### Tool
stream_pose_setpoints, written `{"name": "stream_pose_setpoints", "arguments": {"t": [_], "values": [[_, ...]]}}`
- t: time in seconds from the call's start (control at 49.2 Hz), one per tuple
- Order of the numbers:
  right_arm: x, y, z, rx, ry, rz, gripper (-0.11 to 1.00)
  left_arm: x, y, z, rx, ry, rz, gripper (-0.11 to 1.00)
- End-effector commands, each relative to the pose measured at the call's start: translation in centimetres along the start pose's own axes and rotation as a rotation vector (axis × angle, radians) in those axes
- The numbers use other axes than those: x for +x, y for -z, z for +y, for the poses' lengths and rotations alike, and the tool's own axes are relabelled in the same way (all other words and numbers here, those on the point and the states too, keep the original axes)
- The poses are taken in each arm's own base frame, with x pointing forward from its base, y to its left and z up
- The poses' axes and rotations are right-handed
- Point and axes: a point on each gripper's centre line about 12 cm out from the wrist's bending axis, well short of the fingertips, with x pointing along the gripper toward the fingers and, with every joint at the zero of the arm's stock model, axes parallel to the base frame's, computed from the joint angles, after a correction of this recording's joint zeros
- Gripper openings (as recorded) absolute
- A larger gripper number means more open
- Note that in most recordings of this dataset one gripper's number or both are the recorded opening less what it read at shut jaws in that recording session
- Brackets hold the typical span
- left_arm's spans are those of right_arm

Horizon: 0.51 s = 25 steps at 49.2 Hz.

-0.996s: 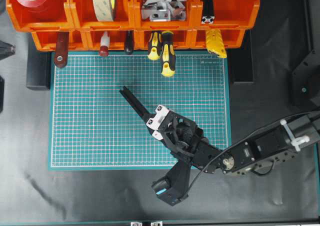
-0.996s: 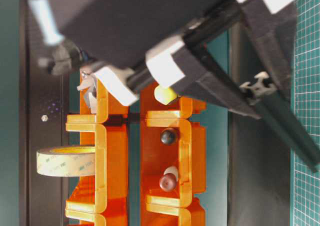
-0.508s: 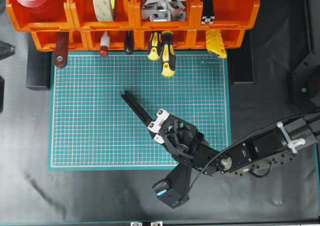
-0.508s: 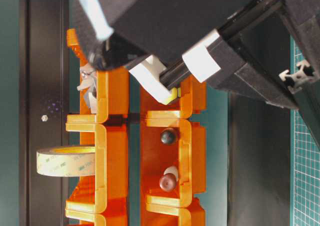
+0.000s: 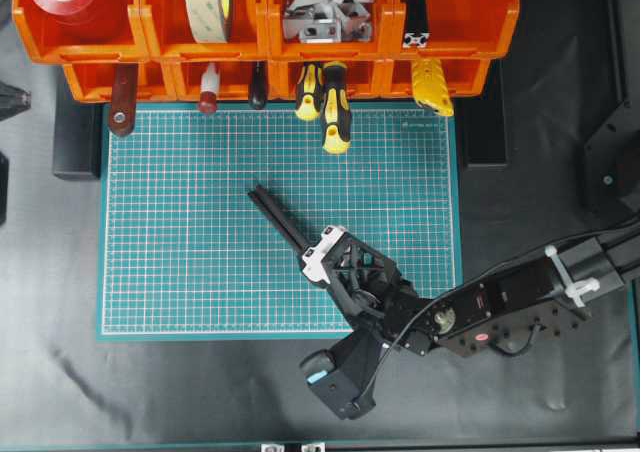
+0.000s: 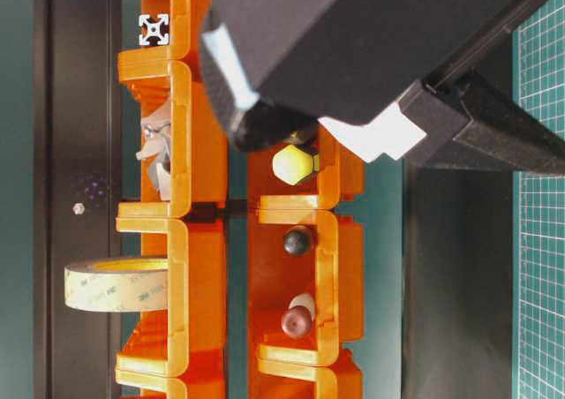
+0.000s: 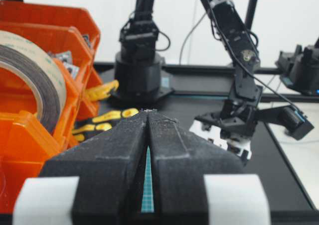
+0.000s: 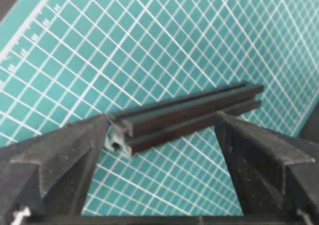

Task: Pick frame from container rack with right arm.
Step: 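Lower the black bar onto the mat with the right gripper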

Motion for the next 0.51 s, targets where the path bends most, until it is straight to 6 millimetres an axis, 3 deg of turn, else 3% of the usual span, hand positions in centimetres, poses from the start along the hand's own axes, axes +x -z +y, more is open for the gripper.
{"name": "stream_pose_setpoints", "arguments": {"t": [0.0, 0.305, 0.488], "values": [[-0.7, -0.6, -0.3, 0.029, -0.009, -0.031, 0.83, 0.1, -0.9, 0.0, -0.002, 0.001, -0.015, 0.00], [-1.2, -0.9, 0.8, 0.186, -0.129, -0.065, 0.83, -0.1, -0.7, 0.0, 0.000, -0.001, 0.001, 0.00], [-3.3, -0.3, -1.7, 0.429, -0.145, -0.095, 0.83, -0.4, -0.6, 0.0, -0.002, -0.003, 0.020, 0.00]]}}
